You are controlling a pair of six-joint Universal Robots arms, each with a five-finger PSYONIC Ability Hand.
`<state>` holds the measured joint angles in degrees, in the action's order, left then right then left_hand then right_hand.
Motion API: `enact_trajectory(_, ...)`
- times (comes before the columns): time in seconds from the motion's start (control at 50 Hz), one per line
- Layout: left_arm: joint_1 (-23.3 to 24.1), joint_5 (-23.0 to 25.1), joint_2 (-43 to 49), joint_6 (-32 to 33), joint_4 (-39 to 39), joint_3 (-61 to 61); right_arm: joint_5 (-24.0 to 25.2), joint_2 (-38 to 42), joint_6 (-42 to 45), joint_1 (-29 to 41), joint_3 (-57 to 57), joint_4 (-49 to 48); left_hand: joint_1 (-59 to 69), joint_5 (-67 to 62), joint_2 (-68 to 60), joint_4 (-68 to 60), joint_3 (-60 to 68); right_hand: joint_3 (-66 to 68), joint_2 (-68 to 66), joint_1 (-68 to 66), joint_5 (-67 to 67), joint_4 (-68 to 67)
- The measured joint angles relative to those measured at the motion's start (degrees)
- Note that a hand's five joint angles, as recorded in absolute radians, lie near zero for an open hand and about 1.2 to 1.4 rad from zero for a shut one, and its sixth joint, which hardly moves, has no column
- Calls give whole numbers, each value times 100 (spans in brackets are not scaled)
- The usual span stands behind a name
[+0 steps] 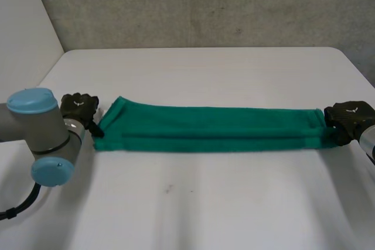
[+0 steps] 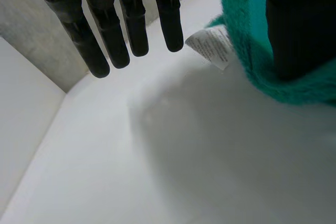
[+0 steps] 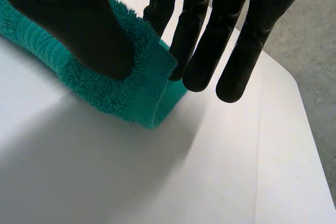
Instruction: Fold the towel.
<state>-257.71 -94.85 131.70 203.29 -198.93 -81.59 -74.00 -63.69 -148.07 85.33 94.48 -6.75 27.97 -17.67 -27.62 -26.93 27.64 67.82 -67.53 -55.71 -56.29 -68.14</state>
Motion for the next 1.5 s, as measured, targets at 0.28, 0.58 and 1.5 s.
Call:
enact_trajectory(0.28,-15,40,-325,-75,-29,53,-23,-2,74,-198,-42,-2,-154,306,190,175,-178,0,0,0,-17,0)
enact_trajectory(0.58,126,31,-606,-154,196,-217,-42,-6,156,-230,-64,40,-288,420,312,310,-298,0,0,0,-24,0)
enact_trajectory(1.5,204,466,-2544,-770,204,-2051,613,1724,1250,5004,-3367,650,-477,672,588,552,-553,6,0,0,-52,-4)
